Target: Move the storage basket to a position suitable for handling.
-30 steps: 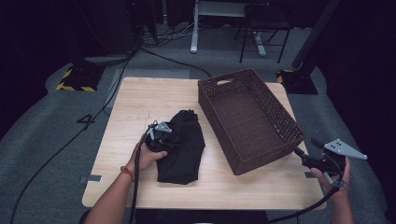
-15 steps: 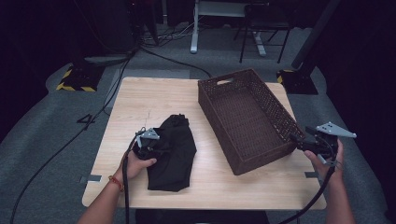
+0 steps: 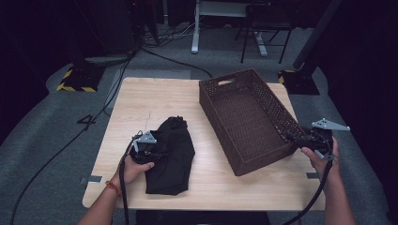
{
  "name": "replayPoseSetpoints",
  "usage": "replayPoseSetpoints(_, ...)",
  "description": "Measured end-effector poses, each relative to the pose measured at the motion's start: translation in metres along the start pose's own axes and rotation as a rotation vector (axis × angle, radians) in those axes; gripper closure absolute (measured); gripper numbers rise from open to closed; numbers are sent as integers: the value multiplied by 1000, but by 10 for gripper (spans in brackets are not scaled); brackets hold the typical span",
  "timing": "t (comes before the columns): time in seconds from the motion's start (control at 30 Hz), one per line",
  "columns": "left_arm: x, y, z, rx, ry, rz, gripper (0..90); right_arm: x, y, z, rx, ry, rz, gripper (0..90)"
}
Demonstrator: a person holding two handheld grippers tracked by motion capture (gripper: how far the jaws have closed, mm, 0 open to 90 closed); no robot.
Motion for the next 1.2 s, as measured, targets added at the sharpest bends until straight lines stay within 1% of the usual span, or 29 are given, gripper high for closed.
replayPoseSetpoints(0.07,1,0,0,-3,-7,7,666,-1,3,0,10,6,-9,289)
replayPoseSetpoints(0.1,1,0,0,-2,-5,11,666,1,8,-1,31,0,-17,287)
replayPoseSetpoints(0.13,1,0,0,-2,-5,11,666,1,8,-1,31,0,-17,287)
replayPoseSetpoints(0.17,1,0,0,0,-3,7,666,2,11,-2,29,15,-37,286)
replayPoseSetpoints(0.23,1,0,0,-1,-3,8,666,5,13,-3,26,17,-45,286)
replayPoseSetpoints(0.33,1,0,1,-4,-2,9,666,12,17,-5,25,19,-54,286)
replayPoseSetpoints(0.43,1,-1,1,-3,6,5,666,19,19,-8,24,8,-69,289)
replayPoseSetpoints(0.47,1,-1,1,-3,6,5,665,19,19,-8,24,8,-69,289)
replayPoseSetpoints(0.5,0,-1,1,-5,7,0,666,24,21,-10,22,5,-73,289)
replayPoseSetpoints(0.57,1,-2,2,-1,7,4,665,32,22,-12,21,5,-77,289)
replayPoseSetpoints(0.63,2,-3,3,-3,-3,10,664,41,24,-15,23,3,-79,288)
replayPoseSetpoints(0.67,2,-3,3,-3,-3,10,663,41,24,-15,23,3,-79,288)
replayPoseSetpoints(0.7,3,-4,3,-3,0,5,663,51,27,-19,27,-4,-83,287)
replayPoseSetpoints(0.73,3,-4,3,-3,0,5,662,51,27,-19,27,-4,-83,287)
replayPoseSetpoints(0.77,4,-5,3,-1,3,4,662,54,28,-20,29,-4,-85,287)
replayPoseSetpoints(0.83,4,-6,4,-3,0,-3,662,66,33,-25,33,-8,-87,286)
replayPoseSetpoints(0.87,6,-8,5,-2,-3,-8,659,78,38,-31,41,-10,-86,283)
replayPoseSetpoints(0.97,9,-13,7,4,6,-27,656,94,44,-38,52,-22,-95,269)
replayPoseSetpoints(1.0,9,-14,8,5,-2,-34,655,99,46,-40,55,-24,-102,264)
replayPoseSetpoints(1.03,11,-16,8,4,1,-37,654,102,47,-42,53,-29,-112,260)
replayPoseSetpoints(1.07,13,-18,9,4,-5,-40,654,104,49,-43,54,-31,-118,257)
replayPoseSetpoints(1.17,17,-22,13,-5,-25,-37,650,108,50,-44,51,-34,-121,255)
replayPoseSetpoints(1.2,17,-22,13,-5,-25,-37,646,108,50,-44,51,-34,-121,255)
Point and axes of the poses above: each handheld gripper's, and its own axes: y roughly forward along the jaws, z roughly out of its underside, x roughly to its left, the point moved 1 cm from there along y, roughly forward along the jaws, and after that the axes turned 10 degrees about -y, right-handed, at the moved point
